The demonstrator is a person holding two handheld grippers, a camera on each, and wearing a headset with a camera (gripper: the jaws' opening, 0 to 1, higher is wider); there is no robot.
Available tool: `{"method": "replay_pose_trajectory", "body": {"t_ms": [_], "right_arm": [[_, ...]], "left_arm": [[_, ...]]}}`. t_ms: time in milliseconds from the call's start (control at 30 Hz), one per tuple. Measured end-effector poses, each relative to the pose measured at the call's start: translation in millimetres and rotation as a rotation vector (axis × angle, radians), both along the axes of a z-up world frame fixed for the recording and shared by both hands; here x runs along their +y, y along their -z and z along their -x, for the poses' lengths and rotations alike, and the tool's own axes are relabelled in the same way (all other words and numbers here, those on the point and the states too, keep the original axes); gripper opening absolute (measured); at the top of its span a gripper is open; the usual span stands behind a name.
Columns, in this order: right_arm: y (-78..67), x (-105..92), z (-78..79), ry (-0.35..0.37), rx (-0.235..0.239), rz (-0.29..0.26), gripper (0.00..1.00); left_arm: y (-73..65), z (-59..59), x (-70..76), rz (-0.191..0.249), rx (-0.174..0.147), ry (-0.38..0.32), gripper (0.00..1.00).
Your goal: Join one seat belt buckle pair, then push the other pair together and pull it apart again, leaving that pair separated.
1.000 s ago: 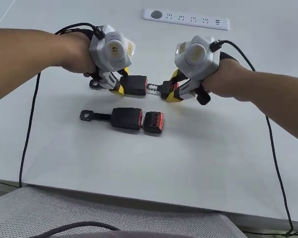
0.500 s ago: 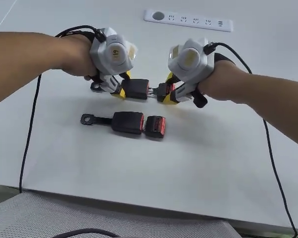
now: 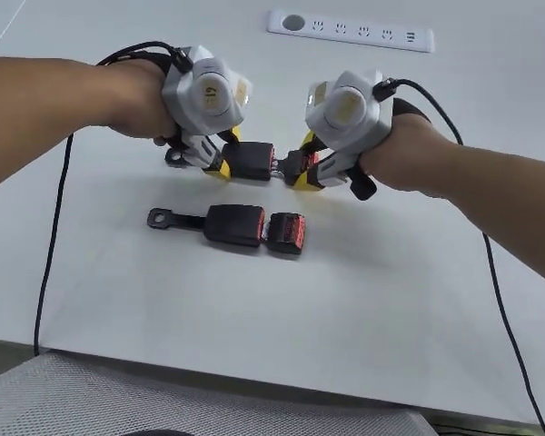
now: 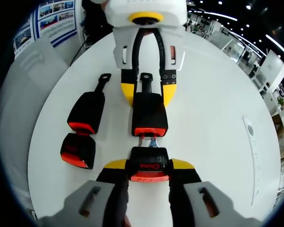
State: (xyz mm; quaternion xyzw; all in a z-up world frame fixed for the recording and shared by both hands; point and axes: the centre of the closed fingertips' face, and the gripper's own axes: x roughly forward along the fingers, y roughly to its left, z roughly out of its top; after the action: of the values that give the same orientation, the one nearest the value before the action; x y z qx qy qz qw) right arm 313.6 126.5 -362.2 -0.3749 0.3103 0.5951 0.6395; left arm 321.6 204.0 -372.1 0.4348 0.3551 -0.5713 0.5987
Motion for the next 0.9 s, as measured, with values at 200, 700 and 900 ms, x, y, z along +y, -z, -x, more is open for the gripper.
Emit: {"method": "replay_pose_trajectory", "body": {"t_ms": [200,700,900], "right_arm": [[0.9,16.5,-2.4,-0.013,-0.003,0.001,0.3],[-1.2,14.4,-1.7,-0.014,-0.009,-0.01,0.31],[-2.4,9.1,-0.1,-0.012,-0.014,0.002,0.31]], "left_arm": [[-0.5,-0.1,-1.5,0.013,-0.007,0.039,0.3],[-0.6,-0.4,-0.1,0.003,0.003,0.011,0.3],[-1.6,0.8,-0.8,-0.003,-0.009,0.012,0.3]]}}
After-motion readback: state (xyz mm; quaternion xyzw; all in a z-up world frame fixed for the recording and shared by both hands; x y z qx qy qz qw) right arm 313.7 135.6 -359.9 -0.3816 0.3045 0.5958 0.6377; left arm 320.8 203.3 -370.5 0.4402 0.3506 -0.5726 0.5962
